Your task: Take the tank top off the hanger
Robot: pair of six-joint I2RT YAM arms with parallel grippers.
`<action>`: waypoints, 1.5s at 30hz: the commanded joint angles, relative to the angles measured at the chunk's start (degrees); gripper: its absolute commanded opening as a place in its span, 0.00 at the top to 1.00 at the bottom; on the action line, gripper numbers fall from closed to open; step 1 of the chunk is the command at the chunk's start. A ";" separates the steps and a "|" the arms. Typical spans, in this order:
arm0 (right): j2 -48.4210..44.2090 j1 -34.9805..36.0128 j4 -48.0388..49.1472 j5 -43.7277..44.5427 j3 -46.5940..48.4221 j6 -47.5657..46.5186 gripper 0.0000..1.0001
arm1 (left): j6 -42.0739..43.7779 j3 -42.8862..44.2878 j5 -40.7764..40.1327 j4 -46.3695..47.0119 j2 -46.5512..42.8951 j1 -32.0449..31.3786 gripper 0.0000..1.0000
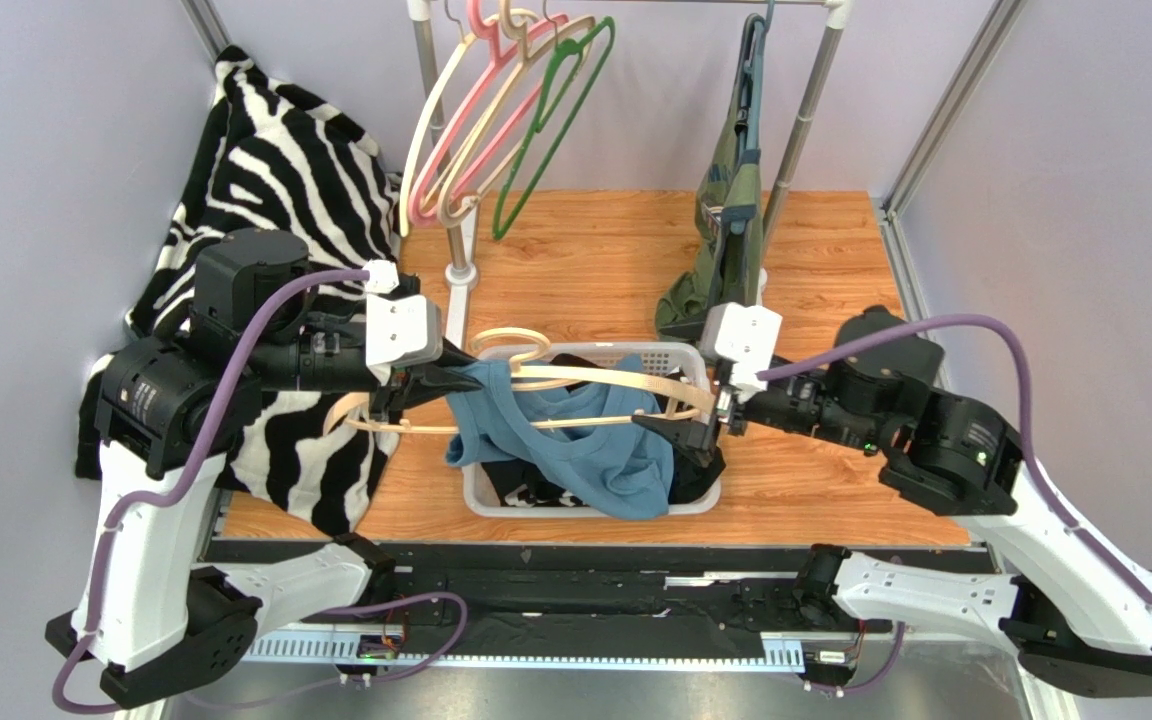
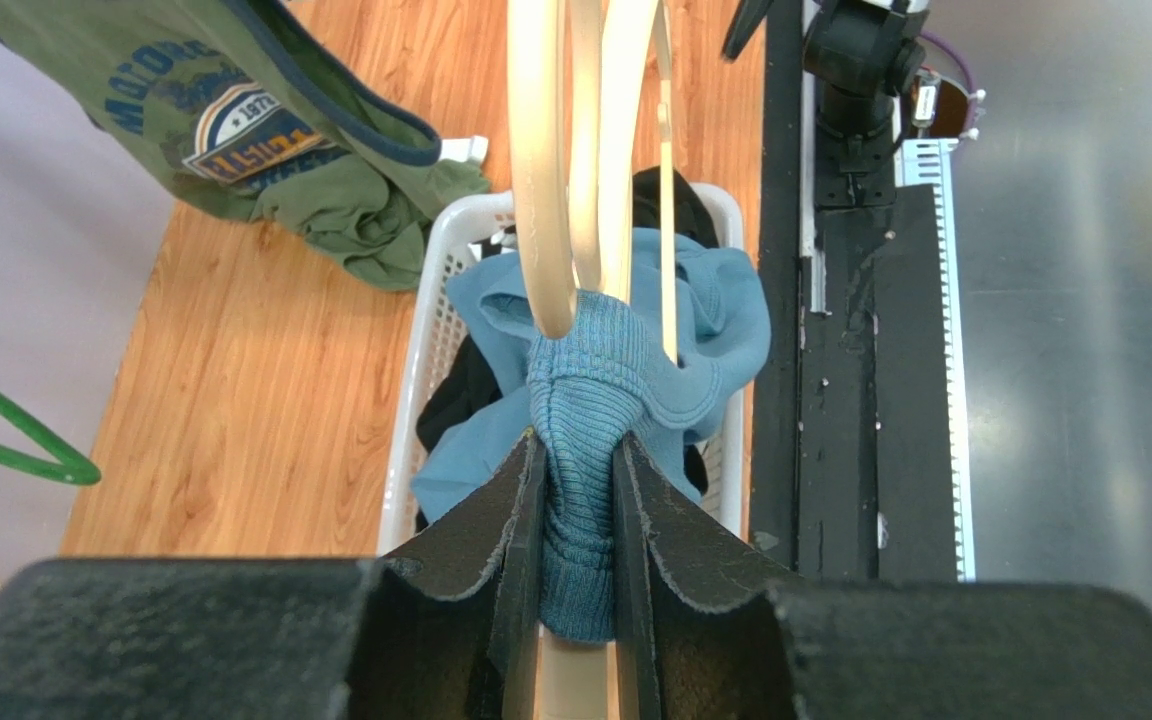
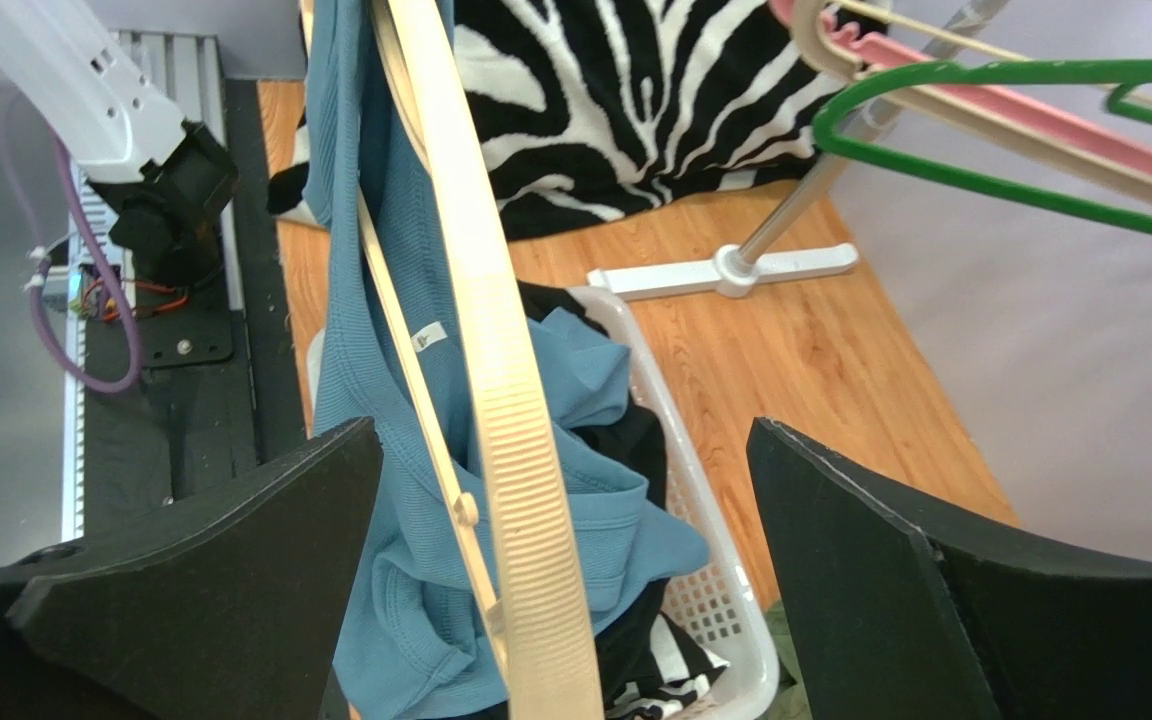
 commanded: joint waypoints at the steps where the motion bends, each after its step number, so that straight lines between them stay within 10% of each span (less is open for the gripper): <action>1: 1.11 -0.27 0.40 -3.75 1.12 0.10 0.02 | 2.44 0.06 4.46 0.63 -2.12 -0.09 1.00; 11: 9.71 -0.54 -13.02 -10.06 11.30 7.47 0.53 | 4.11 1.46 4.99 0.01 -2.03 -0.09 1.00; 15: 12.36 -0.45 -18.23 -12.11 16.58 8.01 1.00 | 2.63 1.64 4.38 1.32 -1.15 -0.09 1.00; 21: 6.76 -0.45 -15.00 -8.86 13.78 8.18 1.00 | -5.36 2.51 -4.99 10.02 0.52 -0.17 0.98; 27: -0.90 -0.45 -8.83 0.10 7.80 10.02 1.00 | -11.79 7.69 -15.03 17.84 4.21 -0.09 0.25; 32: 0.76 -0.54 -15.49 9.51 11.83 13.45 1.00 | -14.69 10.07 -17.25 19.70 5.44 -0.09 0.04; 45: -7.58 -0.54 -4.97 24.64 5.25 12.67 1.00 | -21.89 -1.16 -8.28 21.01 1.66 -0.09 0.19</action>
